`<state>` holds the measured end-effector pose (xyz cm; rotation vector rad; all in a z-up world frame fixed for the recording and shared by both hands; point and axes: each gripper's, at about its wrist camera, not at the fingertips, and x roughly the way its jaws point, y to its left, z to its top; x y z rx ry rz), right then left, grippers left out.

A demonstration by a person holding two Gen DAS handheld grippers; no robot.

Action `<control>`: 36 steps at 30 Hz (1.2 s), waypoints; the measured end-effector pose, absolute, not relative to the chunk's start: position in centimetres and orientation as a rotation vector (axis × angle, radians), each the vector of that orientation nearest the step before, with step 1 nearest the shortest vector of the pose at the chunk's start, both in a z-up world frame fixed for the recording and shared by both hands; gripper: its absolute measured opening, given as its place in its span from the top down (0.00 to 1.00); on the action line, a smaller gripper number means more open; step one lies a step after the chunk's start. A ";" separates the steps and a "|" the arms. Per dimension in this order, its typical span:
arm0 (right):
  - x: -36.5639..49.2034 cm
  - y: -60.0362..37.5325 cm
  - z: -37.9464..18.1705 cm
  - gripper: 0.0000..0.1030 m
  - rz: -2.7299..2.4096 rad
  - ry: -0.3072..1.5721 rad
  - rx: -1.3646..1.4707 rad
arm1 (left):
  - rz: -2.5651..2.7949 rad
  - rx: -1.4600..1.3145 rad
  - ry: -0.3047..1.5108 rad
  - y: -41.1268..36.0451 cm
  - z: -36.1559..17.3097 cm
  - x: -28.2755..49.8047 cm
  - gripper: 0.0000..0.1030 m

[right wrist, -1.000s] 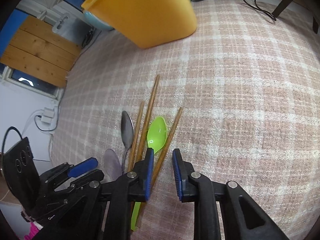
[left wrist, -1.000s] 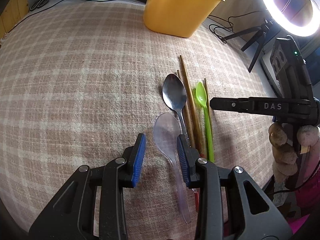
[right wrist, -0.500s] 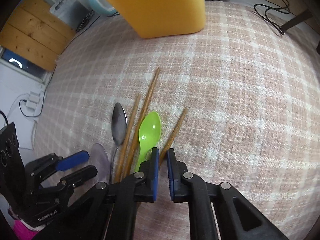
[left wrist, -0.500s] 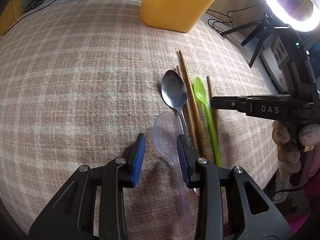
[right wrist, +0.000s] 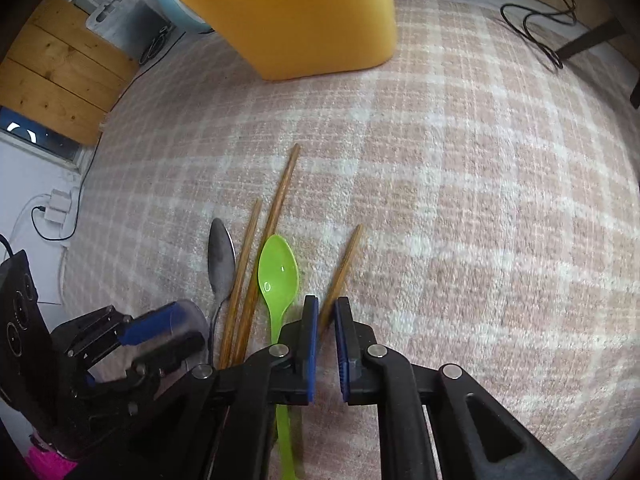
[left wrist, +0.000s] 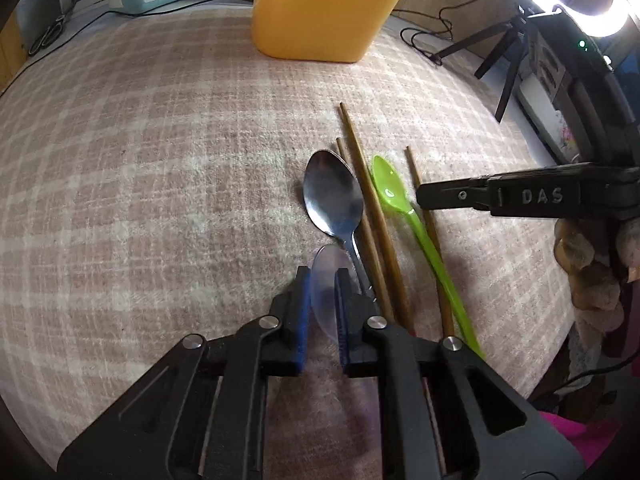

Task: Organize utensils
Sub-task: 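Close the left tool on the clear plastic spoon while the right grasps a wooden chopstick, then lift the clear spoon with the left tool while the right carries the chopstick up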

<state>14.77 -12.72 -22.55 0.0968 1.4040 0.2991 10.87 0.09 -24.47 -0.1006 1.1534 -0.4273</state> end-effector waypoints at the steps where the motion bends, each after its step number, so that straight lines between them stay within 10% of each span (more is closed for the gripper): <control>1: 14.9 -12.6 -22.5 0.94 0.299 1.399 0.087 | -0.430 -0.102 1.150 0.0 -24.5 10.9 0.92; 36: 11.0 -18.6 -14.2 0.97 0.324 1.103 0.182 | -0.385 -0.209 0.995 3.2 -18.2 10.7 0.99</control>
